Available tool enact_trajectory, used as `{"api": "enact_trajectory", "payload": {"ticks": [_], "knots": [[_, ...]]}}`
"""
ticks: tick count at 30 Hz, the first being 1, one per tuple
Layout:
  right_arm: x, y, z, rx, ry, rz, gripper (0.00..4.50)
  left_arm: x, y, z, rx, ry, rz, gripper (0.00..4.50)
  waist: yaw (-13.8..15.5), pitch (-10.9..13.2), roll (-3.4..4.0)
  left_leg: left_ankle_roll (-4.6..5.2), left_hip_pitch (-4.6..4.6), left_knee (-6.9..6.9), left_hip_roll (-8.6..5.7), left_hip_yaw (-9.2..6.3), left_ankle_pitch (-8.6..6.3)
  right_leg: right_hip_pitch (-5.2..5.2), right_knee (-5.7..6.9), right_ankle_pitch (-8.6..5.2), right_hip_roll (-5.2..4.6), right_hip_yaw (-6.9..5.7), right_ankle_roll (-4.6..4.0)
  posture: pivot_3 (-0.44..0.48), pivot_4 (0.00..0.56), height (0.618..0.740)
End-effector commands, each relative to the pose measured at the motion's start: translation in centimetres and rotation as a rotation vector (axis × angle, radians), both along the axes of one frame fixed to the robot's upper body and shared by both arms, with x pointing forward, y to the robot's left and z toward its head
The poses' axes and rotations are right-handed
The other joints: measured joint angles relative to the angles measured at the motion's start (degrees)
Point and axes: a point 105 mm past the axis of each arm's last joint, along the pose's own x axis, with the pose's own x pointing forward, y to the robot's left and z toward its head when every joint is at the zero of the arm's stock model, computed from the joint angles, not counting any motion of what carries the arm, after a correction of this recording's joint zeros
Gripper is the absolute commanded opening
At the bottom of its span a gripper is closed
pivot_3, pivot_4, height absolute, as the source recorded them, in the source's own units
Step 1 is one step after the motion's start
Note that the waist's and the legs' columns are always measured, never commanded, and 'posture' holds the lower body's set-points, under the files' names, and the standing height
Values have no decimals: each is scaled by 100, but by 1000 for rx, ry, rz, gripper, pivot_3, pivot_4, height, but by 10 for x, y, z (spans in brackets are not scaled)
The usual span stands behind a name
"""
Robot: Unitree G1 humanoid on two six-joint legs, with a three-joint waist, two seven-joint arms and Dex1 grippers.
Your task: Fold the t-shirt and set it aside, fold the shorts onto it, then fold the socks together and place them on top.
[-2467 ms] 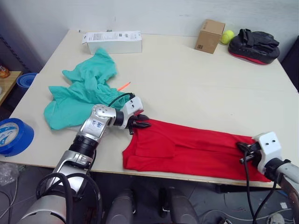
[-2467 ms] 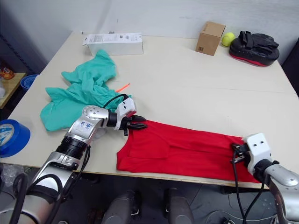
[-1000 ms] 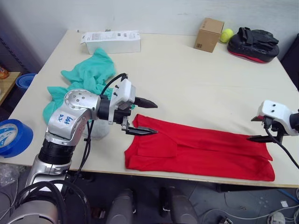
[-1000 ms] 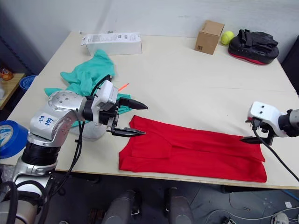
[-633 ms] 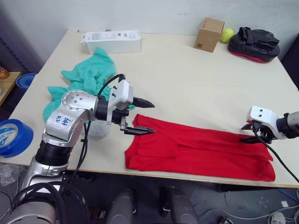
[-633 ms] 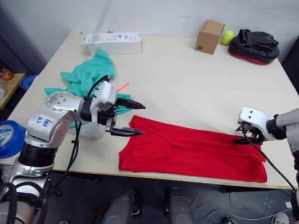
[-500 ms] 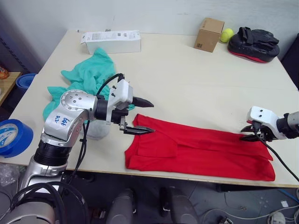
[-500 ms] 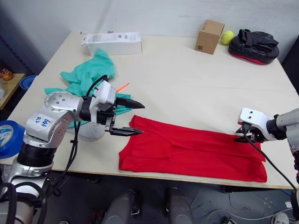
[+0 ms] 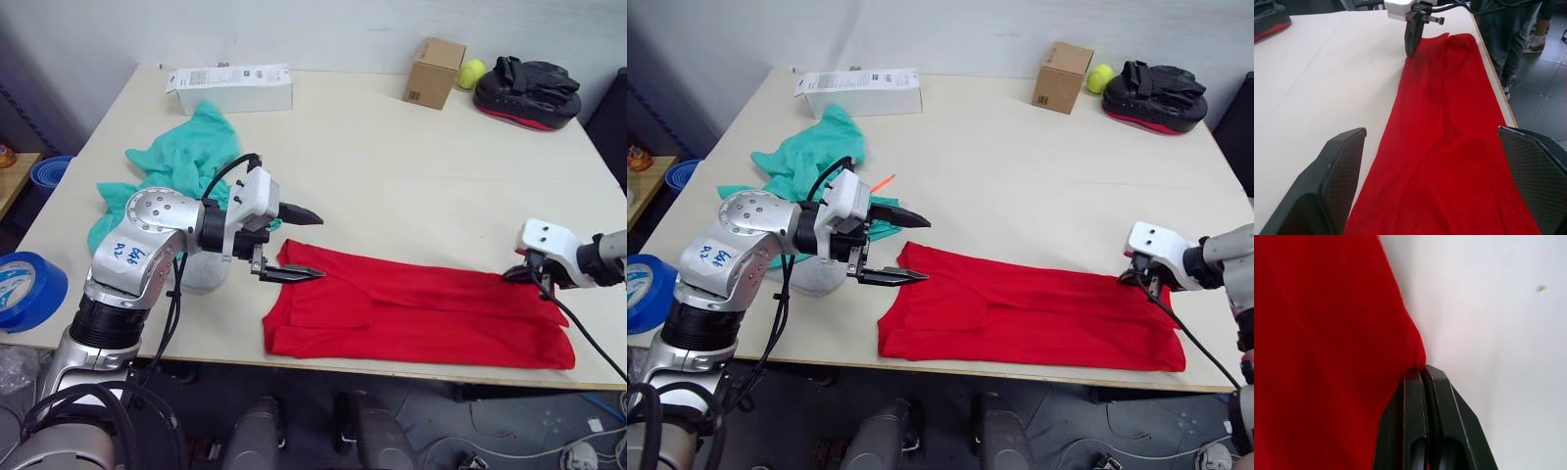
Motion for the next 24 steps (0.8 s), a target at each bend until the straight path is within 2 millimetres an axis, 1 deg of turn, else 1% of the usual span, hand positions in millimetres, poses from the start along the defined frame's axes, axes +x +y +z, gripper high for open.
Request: {"api": "enact_trajectory", "payload": {"ticks": [1,3,5,8,10,15,17,20,24], "knots": [[24,13,25,-39,-128,25,29,-2,-2,6,-13,-45,-10,4500,-43,1,2,-2,0,-1,0,0,1,-1,1,0,0,0,0,0,150,740],[41,27,35,-45,-184,41,29,-1,-2,6,-19,-51,-3,4500,-86,3,5,-9,1,-4,1,5,5,-4,4,0,2,3,-1,0,150,740],[53,37,40,-58,-211,56,29,-1,-2,6,-23,-57,3,4500,-86,4,5,-25,1,-7,0,8,15,-11,13,-2,2,6,-4,0,150,740],[68,50,45,-93,-241,85,29,-1,-2,6,-30,-63,14,4500,-54,4,6,-44,1,-12,1,4,26,-18,24,-7,4,4,-11,0,150,740],[76,57,48,-107,-259,93,29,-2,-2,6,-33,-66,20,4500,-54,5,7,-45,0,-13,1,4,26,-19,26,-8,4,4,-12,0,150,740],[98,82,58,-161,-335,114,29,-4,2,2,-34,-65,53,4500,-59,6,9,-45,-1,-10,0,5,27,-20,28,-7,2,6,-12,0,150,740],[103,86,60,-193,-358,120,29,-4,4,0,-32,-66,68,4500,-67,6,9,-45,-1,-12,1,5,27,-21,28,-7,2,6,-12,0,150,740],[106,84,59,-264,-376,134,29,-3,7,-1,-30,-66,87,4500,-62,6,10,-47,-1,-16,2,3,28,-22,30,-9,3,4,-15,0,150,740],[108,84,56,-277,-387,120,29,-2,11,-1,-24,-65,103,4500,-55,7,10,-47,-2,-14,0,4,28,-22,30,-9,1,5,-15,0,150,740]]}}
